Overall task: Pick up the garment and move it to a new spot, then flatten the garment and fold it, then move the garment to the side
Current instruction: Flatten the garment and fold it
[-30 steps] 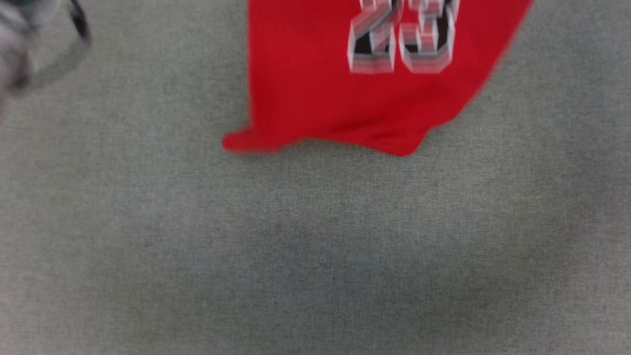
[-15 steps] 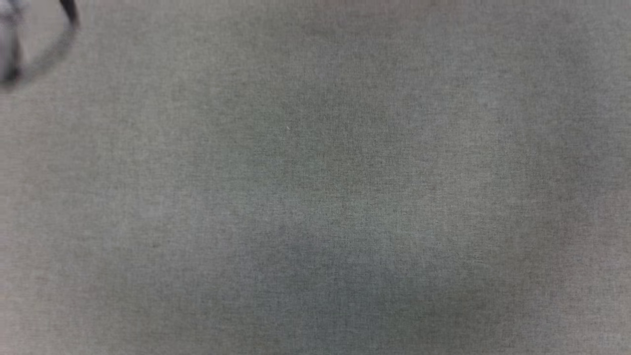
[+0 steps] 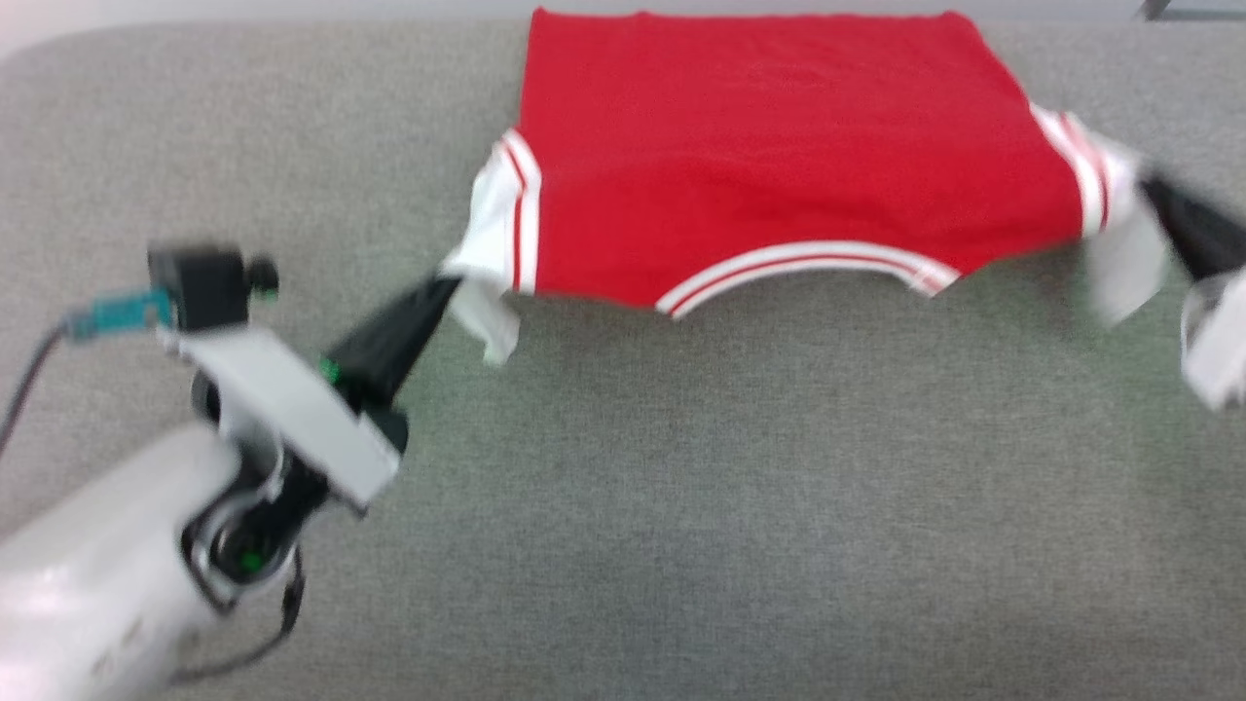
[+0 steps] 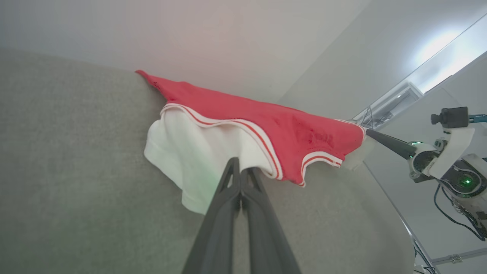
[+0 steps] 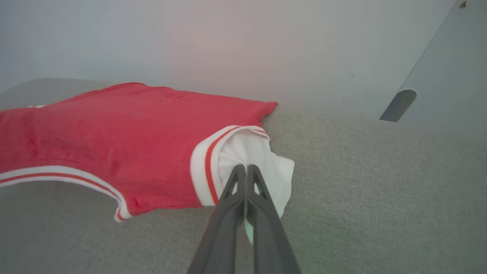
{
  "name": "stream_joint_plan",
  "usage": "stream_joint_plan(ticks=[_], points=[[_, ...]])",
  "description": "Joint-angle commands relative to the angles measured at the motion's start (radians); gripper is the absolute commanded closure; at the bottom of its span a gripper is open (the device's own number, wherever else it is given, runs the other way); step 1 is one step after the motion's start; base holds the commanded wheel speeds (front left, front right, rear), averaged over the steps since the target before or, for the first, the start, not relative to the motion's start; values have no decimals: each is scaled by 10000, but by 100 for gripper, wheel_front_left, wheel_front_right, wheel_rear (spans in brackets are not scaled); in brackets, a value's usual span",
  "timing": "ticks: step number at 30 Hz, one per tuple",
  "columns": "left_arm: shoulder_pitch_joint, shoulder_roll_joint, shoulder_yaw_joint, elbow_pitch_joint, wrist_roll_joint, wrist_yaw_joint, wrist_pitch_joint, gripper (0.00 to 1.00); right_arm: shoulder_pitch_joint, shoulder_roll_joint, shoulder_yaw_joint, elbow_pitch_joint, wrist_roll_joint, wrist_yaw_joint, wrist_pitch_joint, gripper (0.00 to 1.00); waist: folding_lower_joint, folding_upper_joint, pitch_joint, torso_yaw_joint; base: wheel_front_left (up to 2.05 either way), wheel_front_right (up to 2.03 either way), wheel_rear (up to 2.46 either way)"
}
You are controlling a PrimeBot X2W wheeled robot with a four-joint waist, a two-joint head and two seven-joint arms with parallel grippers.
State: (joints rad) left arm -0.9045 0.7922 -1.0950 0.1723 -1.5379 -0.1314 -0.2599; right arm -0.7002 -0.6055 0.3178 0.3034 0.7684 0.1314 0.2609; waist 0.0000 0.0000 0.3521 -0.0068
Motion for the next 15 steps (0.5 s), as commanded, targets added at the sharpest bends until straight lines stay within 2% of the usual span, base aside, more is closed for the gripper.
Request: stream_joint_plan(ticks=[1, 6, 15], points=[[428, 204, -10, -181, 129, 20, -49, 100, 714, -200, -161, -423, 111, -14, 341, 100, 0, 0, -366, -66, 0, 0, 0], [1889, 784, -178, -1174, 416, 20, -34, 100, 3419, -518, -1025, -2398, 388, -14, 1820, 100, 0, 0, -745, -88, 0, 0, 0], [3427, 2059, -992, -2872, 680, 20, -38, 100, 7593, 257, -3246, -5598, -91, -13, 4227, 100, 0, 0, -951, -40, 0, 0, 0]])
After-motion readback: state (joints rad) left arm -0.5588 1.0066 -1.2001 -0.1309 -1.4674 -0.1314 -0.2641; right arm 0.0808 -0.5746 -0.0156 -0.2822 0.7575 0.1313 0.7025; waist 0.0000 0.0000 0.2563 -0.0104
